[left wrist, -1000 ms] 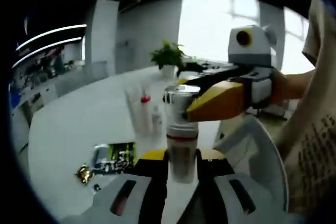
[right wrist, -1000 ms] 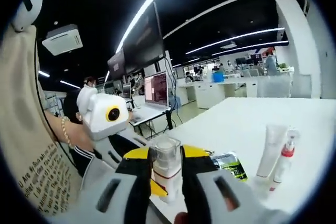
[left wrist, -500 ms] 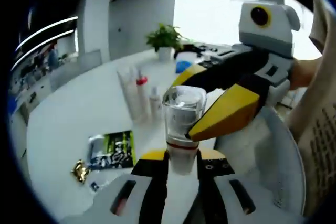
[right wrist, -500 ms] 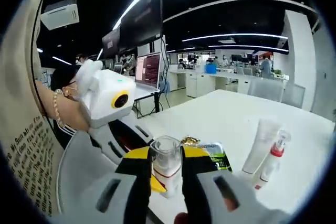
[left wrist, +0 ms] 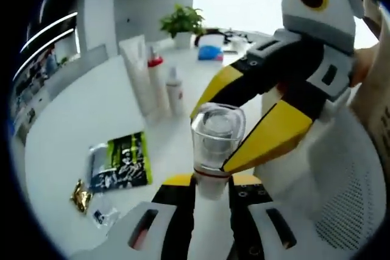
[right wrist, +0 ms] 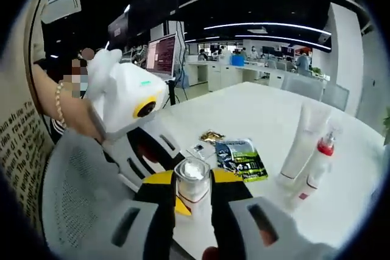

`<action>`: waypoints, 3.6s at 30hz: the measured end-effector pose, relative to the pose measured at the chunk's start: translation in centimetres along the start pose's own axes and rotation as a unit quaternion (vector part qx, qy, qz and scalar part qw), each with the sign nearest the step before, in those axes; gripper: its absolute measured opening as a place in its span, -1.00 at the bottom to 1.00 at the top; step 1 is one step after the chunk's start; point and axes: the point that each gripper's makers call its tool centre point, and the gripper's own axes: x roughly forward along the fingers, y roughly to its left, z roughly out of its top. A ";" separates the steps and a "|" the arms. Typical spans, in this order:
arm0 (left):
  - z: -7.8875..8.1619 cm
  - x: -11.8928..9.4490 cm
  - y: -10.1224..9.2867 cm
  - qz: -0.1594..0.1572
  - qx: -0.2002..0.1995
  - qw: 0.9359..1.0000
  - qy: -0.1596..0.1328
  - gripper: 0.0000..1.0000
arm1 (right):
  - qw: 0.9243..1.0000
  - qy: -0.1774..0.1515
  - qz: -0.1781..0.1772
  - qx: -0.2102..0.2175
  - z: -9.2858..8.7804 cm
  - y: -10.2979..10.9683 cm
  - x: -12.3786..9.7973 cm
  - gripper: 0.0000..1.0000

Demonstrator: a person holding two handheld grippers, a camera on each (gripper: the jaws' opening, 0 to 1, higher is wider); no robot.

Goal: Arrange the skincare products in the storage area until every visible bottle or jar stands upright without overlapping.

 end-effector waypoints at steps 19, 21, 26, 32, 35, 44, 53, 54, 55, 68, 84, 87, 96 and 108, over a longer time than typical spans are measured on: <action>-1.2 1.9 1.0 -0.005 0.010 1.000 0.012 -0.66 | 1.000 0.024 -0.015 -0.013 -1.8 -1.0 1.3 -0.58; -1.1 2.0 1.1 -0.006 0.015 1.000 0.010 -0.66 | 1.000 0.022 -0.020 -0.010 -1.9 -1.3 1.2 -0.57; -0.6 2.5 1.2 -0.013 0.029 0.999 0.005 -0.67 | 0.999 0.017 -0.031 -0.005 -2.0 -1.9 1.1 -0.56; 0.0 3.4 1.8 -0.019 0.047 0.999 0.002 -0.67 | 0.999 0.019 -0.037 0.008 -2.3 -2.9 1.0 -0.52; 0.4 4.1 2.1 -0.029 0.058 0.998 0.010 -0.67 | 0.999 0.013 -0.043 0.022 -2.3 -3.5 0.8 -0.47; 2.6 6.8 3.6 -0.043 0.083 0.996 0.009 -0.67 | 0.995 0.011 -0.085 0.058 -3.1 -6.4 -0.8 -0.29; 4.7 9.0 5.0 -0.054 0.086 0.995 -0.002 -0.67 | 0.988 0.016 -0.126 0.082 -4.5 -9.3 -3.1 -0.15; 4.9 9.2 5.2 -0.055 0.087 0.995 -0.002 -0.67 | 0.988 0.016 -0.127 0.083 -4.5 -9.4 -3.2 -0.14; 5.0 9.4 5.3 -0.055 0.088 0.995 -0.002 -0.67 | 0.987 0.017 -0.133 0.089 -4.8 -9.8 -3.6 -0.12; 7.1 11.6 6.8 -0.064 0.095 0.993 -0.004 -0.67 | 0.983 0.004 -0.148 0.110 -4.6 -10.9 -4.6 0.04; 8.2 12.9 7.8 -0.063 0.094 0.994 -0.008 -0.67 | 0.979 0.003 -0.155 0.133 -5.1 -11.5 -5.1 0.20; 8.3 12.9 8.0 -0.060 0.095 0.994 -0.008 -0.67 | 0.979 0.004 -0.154 0.134 -5.2 -11.5 -5.1 0.20; 8.3 13.1 8.2 -0.056 0.100 0.993 -0.008 -0.67 | 0.979 0.005 -0.152 0.136 -5.3 -11.4 -5.0 0.20; 7.7 13.3 8.3 -0.059 0.100 0.993 0.009 -0.62 | 0.979 0.006 -0.153 0.137 -5.3 -11.4 -5.0 0.21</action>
